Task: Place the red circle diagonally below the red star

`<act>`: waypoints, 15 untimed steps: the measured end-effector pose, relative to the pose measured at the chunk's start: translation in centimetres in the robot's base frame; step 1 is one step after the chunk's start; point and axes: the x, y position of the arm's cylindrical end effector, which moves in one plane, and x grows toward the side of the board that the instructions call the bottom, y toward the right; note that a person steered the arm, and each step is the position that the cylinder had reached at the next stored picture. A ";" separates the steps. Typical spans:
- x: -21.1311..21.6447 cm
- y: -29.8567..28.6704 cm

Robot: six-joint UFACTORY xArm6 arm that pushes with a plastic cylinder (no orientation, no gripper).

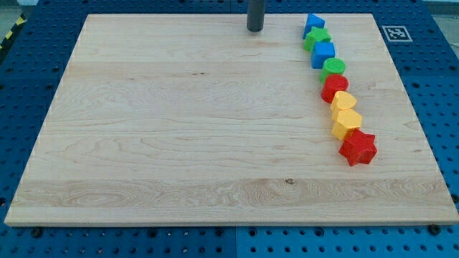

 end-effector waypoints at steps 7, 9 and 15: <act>17.4 9.3; 17.4 12.3; 14.0 16.2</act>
